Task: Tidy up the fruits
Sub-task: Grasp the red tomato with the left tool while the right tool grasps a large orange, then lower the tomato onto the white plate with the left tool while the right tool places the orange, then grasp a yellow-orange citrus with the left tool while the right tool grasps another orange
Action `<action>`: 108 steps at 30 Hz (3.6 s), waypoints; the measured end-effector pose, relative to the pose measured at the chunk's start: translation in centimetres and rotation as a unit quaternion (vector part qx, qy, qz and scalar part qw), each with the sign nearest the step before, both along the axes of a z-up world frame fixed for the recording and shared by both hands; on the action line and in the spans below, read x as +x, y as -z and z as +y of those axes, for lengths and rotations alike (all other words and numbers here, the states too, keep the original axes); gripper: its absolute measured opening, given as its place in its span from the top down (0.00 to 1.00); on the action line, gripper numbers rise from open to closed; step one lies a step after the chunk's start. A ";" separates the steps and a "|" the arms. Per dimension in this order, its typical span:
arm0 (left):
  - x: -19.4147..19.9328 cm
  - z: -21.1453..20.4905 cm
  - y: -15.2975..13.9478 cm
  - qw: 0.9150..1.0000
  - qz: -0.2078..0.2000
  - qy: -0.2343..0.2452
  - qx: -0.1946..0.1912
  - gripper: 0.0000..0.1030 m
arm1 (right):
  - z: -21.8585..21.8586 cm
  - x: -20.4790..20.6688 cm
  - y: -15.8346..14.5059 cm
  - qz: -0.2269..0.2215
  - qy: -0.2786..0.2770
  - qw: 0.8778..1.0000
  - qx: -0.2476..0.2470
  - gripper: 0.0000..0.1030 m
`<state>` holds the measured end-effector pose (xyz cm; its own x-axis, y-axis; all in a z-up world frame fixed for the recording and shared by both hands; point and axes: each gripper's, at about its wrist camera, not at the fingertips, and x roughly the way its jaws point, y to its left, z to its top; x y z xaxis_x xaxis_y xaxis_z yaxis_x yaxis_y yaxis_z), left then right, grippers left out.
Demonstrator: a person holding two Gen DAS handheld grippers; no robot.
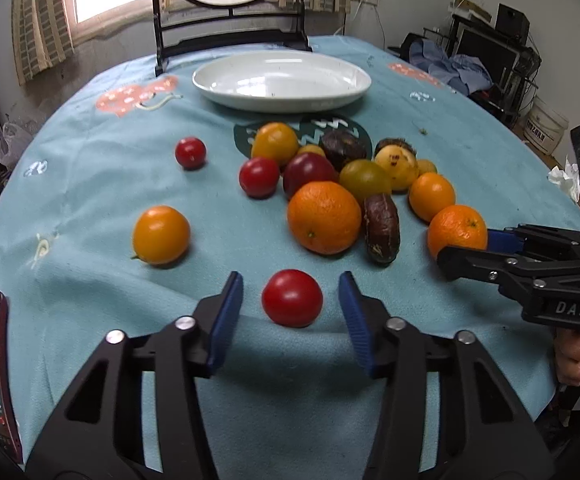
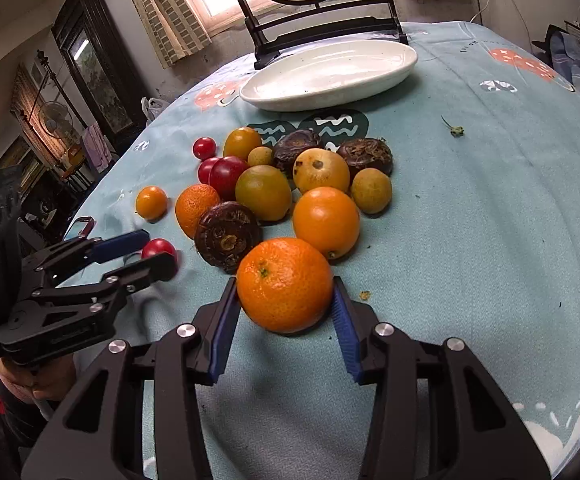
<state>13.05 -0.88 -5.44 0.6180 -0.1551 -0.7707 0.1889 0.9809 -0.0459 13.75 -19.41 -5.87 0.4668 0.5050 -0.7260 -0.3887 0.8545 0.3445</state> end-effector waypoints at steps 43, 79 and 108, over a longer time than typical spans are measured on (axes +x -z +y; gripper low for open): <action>24.3 0.5 -3.0 0.997 0.028 -0.075 -0.002 0.32 | 3.4 22.4 -2.6 -0.026 0.051 0.996 -0.075 0.44; 4.6 9.1 -1.2 0.993 -0.037 -0.112 -0.011 0.05 | -1.9 2.8 -0.8 -0.015 0.017 1.000 -0.010 0.38; 4.0 9.0 -0.1 0.998 -0.004 -0.043 -0.047 0.43 | -1.7 3.5 -0.1 0.017 0.036 0.998 0.038 0.63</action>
